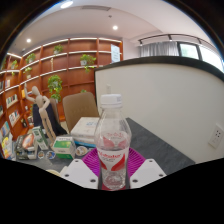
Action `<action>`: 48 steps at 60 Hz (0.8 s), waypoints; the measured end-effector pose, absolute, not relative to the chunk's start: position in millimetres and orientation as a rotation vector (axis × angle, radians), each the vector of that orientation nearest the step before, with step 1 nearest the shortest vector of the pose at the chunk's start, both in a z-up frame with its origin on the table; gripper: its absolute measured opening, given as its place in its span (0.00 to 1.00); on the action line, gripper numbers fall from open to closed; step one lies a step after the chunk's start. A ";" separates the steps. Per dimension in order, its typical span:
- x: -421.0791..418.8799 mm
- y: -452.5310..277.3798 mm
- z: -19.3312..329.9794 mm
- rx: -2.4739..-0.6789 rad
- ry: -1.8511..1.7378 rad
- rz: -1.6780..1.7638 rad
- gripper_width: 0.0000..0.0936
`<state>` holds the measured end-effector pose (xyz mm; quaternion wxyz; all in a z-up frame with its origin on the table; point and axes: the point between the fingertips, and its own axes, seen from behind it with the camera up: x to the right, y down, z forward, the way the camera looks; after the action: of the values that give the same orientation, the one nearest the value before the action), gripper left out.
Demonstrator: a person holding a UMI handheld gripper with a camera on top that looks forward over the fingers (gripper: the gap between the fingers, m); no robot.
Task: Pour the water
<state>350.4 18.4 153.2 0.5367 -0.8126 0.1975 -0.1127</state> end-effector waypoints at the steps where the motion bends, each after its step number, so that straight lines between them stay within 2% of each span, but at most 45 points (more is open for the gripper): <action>1: 351.6 17.7 148.4 -1.944 0.464 -0.277 0.36; 17: 346.7 25.9 86.7 -2.000 0.362 -0.306 0.36; 29: 344.3 26.2 88.2 -1.966 0.321 -0.319 0.43; 39: 346.7 18.2 79.6 -2.004 0.336 -0.315 0.57; 41: 347.0 14.2 73.5 -2.028 0.338 -0.315 0.64; 46: 342.9 2.7 67.3 -2.044 0.352 -0.273 0.91; 48: 338.4 -0.6 66.9 -2.047 0.350 -0.246 0.95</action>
<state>338.4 -0.6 66.9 0.5014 -0.8469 0.1448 -0.1018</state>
